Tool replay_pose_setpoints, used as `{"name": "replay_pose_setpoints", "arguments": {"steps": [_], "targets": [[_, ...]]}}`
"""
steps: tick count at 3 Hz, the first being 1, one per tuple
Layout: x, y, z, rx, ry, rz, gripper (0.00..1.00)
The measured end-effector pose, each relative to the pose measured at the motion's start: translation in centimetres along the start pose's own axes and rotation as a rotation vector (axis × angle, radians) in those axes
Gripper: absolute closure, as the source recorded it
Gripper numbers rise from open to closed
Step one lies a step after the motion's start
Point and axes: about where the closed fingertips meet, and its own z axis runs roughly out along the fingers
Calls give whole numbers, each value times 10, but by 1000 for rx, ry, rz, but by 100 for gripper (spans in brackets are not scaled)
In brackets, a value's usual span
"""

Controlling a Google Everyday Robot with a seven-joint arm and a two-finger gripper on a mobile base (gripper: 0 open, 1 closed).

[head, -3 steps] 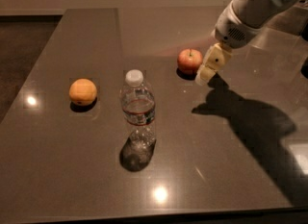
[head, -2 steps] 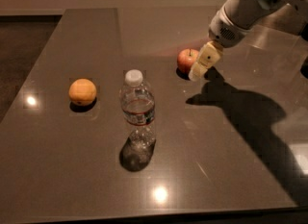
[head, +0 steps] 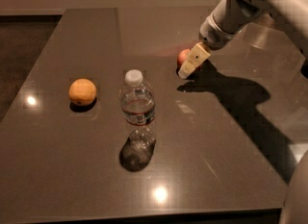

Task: Move apple near water bottle

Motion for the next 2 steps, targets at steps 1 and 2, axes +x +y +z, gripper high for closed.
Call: {"name": "replay_pose_setpoints", "arguments": {"steps": [1,2], "targets": [[-1,-4,9,-13,0,15,24],[-3,1,7,-24,-22,2,56]]}}
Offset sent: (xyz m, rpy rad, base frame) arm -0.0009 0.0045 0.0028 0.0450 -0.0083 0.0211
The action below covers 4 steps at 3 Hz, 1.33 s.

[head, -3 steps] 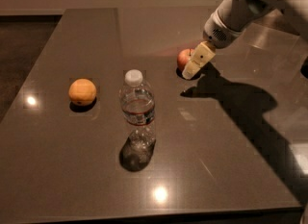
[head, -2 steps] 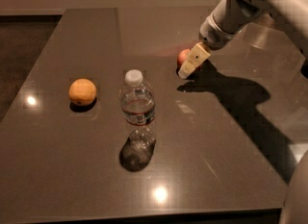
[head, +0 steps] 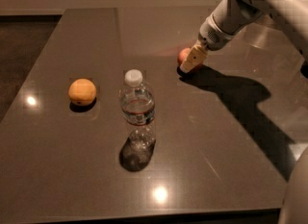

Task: Move apple near water bottle

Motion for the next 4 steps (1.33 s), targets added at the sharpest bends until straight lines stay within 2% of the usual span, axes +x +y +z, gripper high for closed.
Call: {"name": "replay_pose_setpoints", "arguments": {"steps": [1,2,3,4], "targets": [[-2,16,-12,-12,-31,-37,78],[-7,51,-29,-59,-85,-110,99],[-6,104,-45,-146,-151,-227,100],[-2,133,-50,-205,-184,-293,100]]}}
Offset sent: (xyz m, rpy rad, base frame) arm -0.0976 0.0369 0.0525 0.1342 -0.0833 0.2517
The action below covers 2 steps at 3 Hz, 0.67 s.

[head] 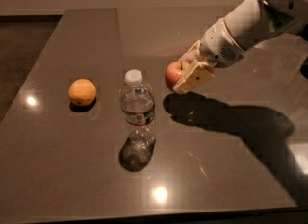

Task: Move apple near water bottle

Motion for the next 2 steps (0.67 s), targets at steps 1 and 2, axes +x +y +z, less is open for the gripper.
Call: {"name": "replay_pose_setpoints", "arguments": {"steps": [1,2], "targets": [[-1,26,10,-66,-31,-47,100],[-3,45,22,-115,-39,-90,87]]}}
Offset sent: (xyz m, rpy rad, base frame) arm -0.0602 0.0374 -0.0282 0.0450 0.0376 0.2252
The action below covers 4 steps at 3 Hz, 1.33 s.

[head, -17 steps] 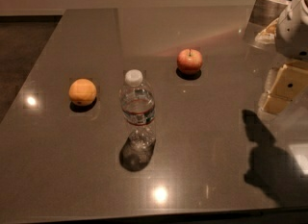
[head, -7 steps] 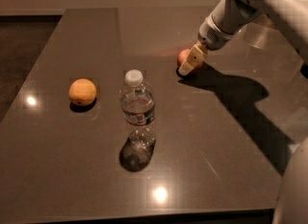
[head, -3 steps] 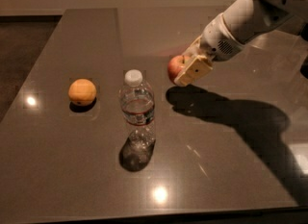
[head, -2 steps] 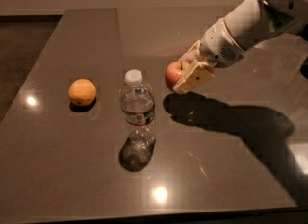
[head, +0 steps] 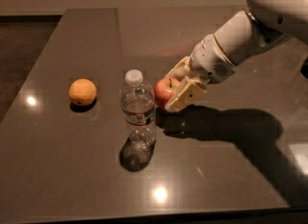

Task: Move apple near water bottle

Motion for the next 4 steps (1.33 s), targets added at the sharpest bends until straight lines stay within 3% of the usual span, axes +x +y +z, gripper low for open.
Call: {"name": "replay_pose_setpoints", "arguments": {"steps": [3,4], "targets": [[14,21,17,-77,42,-79,17],[20,24,19,-105,49,-86,0]]}}
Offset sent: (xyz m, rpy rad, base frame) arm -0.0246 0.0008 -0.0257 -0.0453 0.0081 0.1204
